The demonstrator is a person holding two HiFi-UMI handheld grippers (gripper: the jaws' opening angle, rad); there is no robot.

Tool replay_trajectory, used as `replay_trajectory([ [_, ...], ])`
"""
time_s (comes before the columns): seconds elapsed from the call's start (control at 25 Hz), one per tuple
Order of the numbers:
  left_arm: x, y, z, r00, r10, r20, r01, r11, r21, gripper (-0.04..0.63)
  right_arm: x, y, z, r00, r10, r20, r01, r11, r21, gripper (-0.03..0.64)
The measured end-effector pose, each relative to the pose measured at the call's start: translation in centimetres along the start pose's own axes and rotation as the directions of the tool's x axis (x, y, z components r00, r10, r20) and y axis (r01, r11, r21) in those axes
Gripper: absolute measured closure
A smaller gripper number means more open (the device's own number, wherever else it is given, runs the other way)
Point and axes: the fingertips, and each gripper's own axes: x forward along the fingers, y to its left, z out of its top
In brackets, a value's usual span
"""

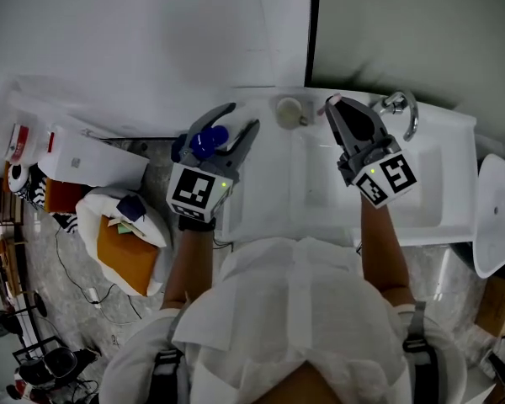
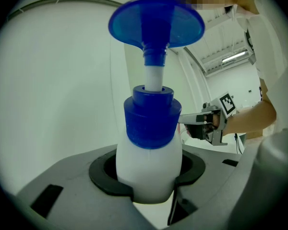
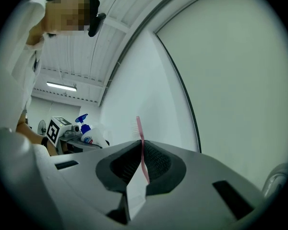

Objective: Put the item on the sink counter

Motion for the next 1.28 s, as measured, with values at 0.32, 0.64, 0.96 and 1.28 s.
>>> replay_trajectory([
  [0.32,1.3,2.8,-2.8,1.000,-0.025,-0.010,0.024,0.999,-0.044,0.385,4.9,-1.1,-5.0,0.996,-0.028,-0.081,0.031,0.999,0.043,0.595],
  [0.64,3.3,4.6,-5.5,0.999,-0.043,-0.021,0.041,0.995,-0.096,0.385,7.9,-3.1,-10.5,0.984,-0.053,-0.170,0.069,0.993,0.092,0.595],
  [0.96,5.8,4.8,-8.1,0.995,-0.082,-0.057,0.075,0.990,-0.124,0.385,8.9,-5.0,-16.2,0.962,-0.072,-0.265,0.111,0.985,0.136,0.595],
  [1.28,6.7,4.6,-8.7,0.992,-0.103,-0.068,0.093,0.986,-0.136,0.385,8.8,-5.1,-20.3,0.933,-0.065,-0.355,0.124,0.982,0.145,0.595],
])
